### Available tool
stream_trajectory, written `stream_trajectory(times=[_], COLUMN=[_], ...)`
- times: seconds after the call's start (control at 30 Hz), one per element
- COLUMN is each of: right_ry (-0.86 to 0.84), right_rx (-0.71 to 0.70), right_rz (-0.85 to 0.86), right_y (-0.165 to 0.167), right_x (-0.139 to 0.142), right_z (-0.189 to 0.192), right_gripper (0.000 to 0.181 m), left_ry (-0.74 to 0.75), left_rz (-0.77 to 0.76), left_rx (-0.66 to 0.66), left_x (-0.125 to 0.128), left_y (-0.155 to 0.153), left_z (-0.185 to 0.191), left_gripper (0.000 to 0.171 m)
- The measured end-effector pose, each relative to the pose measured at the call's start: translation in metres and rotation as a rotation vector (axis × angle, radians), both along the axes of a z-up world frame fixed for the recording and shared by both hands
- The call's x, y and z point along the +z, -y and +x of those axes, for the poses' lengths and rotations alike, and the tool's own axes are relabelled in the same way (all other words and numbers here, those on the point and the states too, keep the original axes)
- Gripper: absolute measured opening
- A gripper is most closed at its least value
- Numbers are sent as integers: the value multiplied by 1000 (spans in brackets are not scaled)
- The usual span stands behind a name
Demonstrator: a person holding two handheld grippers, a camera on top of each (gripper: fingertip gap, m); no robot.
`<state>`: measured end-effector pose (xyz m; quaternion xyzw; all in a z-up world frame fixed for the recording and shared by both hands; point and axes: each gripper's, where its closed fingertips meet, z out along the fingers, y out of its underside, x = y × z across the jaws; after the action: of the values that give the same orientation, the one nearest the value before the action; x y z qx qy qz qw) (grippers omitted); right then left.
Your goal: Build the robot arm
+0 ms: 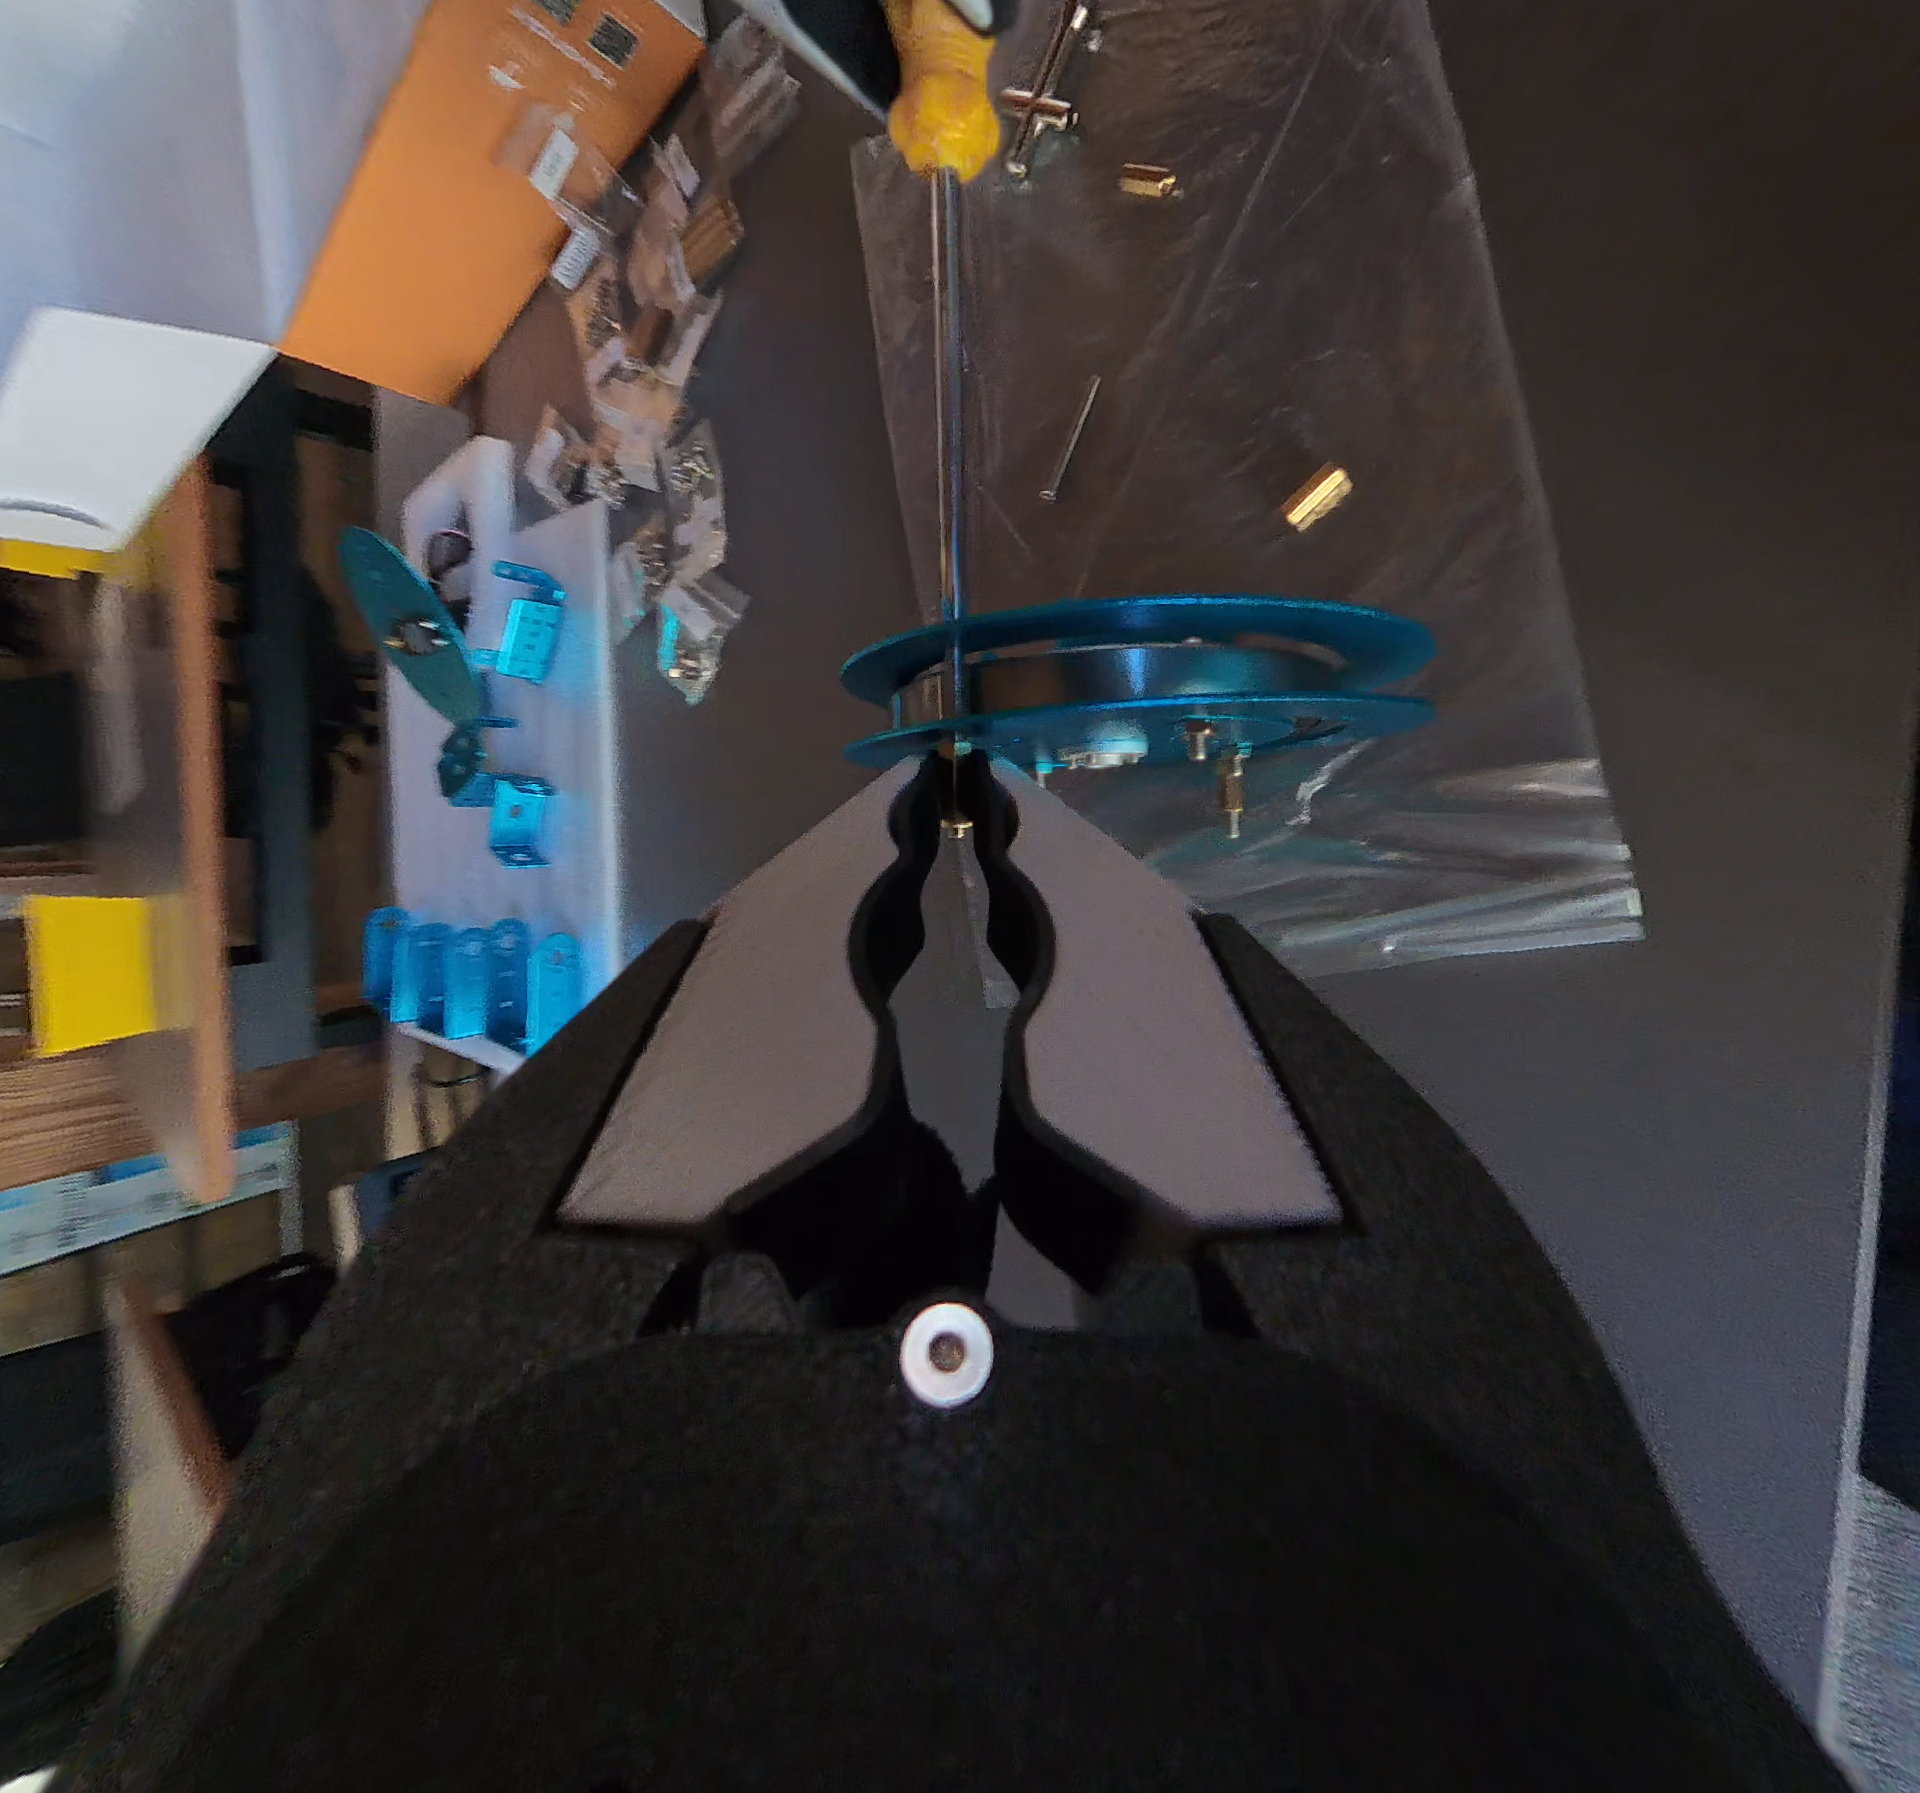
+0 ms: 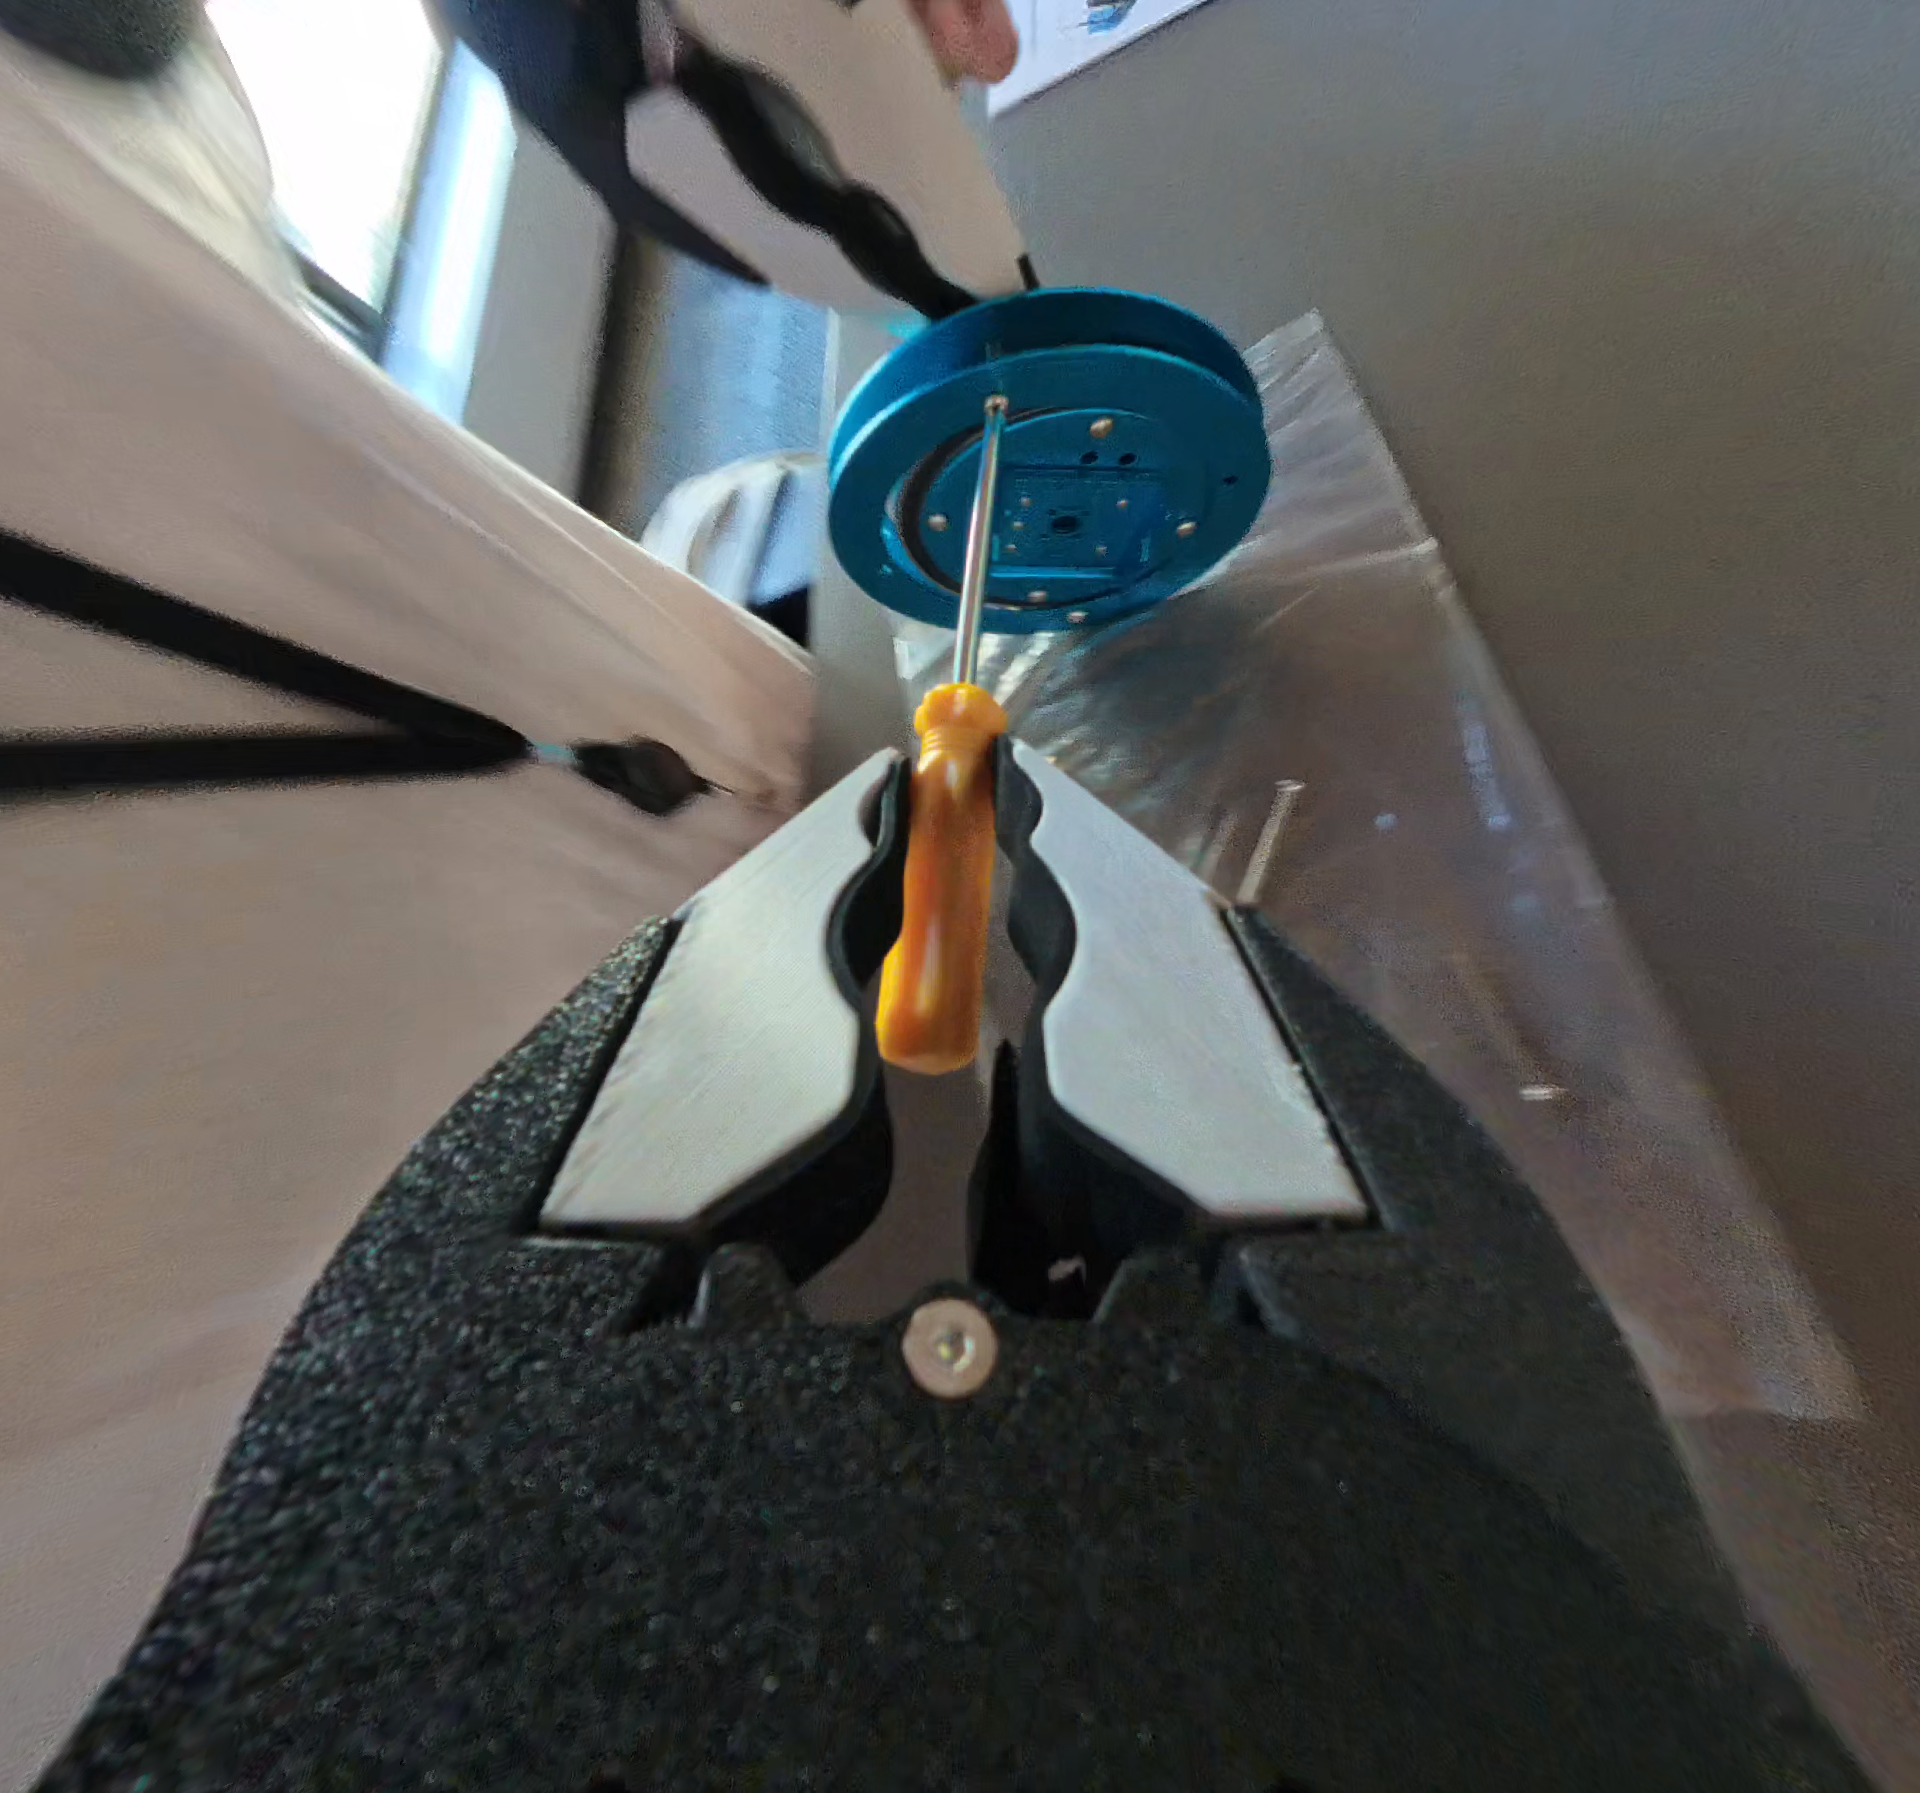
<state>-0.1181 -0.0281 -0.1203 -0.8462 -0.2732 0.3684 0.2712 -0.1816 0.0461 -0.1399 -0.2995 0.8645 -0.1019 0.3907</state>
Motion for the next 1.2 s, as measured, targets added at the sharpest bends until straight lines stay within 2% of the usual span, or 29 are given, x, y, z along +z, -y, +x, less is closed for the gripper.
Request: stream_trajectory(times=[0.1,0.17,0.23,0.3,0.4,0.47,0.53,0.57,0.63,0.7,0.83,0.87,0.93,1.0,1.1,1.2], right_ry=[-366,-529,-583,-515,-298,-174,-101,-40,73,148,221,298,448,525,512,397], right_rx=[-87,-144,-147,-107,-25,-12,8,1,20,57,-49,-91,-85,-80,-51,-43], right_rz=[-345,-505,-575,-505,-254,-86,22,86,161,239,382,418,403,365,302,187], right_y=[-2,-7,-4,0,1,-5,-8,-11,-12,-9,-24,-31,-37,-43,-46,-42], right_x=[9,3,-6,-15,-30,-37,-40,-44,-54,-62,-61,-66,-87,-105,-115,-117], right_z=[1,8,7,0,-7,-5,-5,-2,-1,-7,-16,-11,-8,-8,-11,-17], right_gripper=[13,13,11,11,11,10,9,0,0,5,27,29,34,36,17,6], left_ry=[104,169,209,207,177,150,120,106,94,94,94,93,93,89,71,45], left_rz=[152,209,246,213,111,76,59,45,21,29,14,12,19,12,-52,-150], left_rx=[-43,-66,-46,12,50,70,86,90,102,106,113,112,111,110,117,134], left_x=[1,2,2,3,3,3,3,2,2,2,2,2,2,2,1,1], left_y=[3,9,8,2,-1,-2,-3,-3,-3,-4,-2,0,1,1,4,5], left_z=[1,1,3,5,5,4,3,3,2,3,2,1,1,0,-2,-4], left_gripper=[3,3,4,4,4,4,4,4,4,4,4,5,4,4,5,4])
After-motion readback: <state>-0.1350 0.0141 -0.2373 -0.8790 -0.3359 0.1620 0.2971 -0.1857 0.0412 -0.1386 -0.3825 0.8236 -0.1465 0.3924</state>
